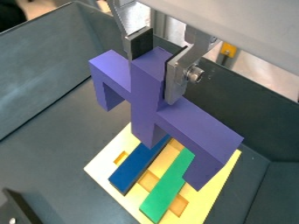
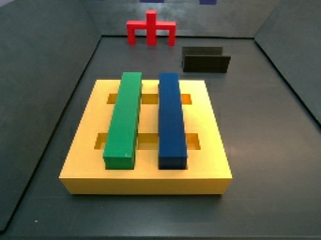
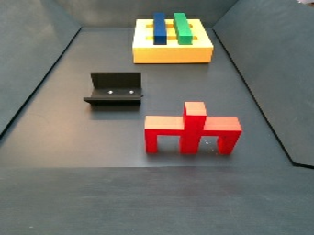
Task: Pick up the purple object. Move up. Move to above the board. Insert the purple object.
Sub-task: Insert the purple object.
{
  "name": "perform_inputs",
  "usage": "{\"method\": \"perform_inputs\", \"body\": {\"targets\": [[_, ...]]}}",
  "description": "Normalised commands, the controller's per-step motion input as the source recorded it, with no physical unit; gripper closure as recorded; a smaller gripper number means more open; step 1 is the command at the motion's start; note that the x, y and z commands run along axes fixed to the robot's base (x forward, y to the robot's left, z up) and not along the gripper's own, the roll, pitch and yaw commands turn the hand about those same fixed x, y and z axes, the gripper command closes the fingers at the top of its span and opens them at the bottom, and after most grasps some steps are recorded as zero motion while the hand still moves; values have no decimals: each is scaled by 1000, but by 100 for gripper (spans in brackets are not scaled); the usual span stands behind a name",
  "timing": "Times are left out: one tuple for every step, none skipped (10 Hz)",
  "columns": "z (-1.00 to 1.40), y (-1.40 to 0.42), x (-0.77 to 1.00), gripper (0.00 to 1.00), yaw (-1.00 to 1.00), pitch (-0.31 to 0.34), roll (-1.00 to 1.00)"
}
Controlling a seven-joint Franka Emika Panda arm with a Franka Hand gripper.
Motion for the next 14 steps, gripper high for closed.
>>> {"method": "perform_inputs", "body": {"targets": [[0,-17,29,100,0,0,0],[-286,-29,137,100,-169,-4,-230],[-357,-177,117,100,-69,-23,-353],[-331,-411,111,100,-14,-20,-347],[-460,-560,91,100,0,-23,-271],[-780,-763,0,100,54,-64,-106],[-846,-726,14,100,86,-59,-74],[-811,-623,40,100,97,-67,-13],[-760,-494,0,100,103,-76,86],[-751,-177,26,100,126,-60,170],[-691,0,23,100,157,-47,24],[-677,-23,69,100,126,-23,0],[-523,-143,134,100,97,0,-29],[-409,-149,80,100,134,0,-24]]}}
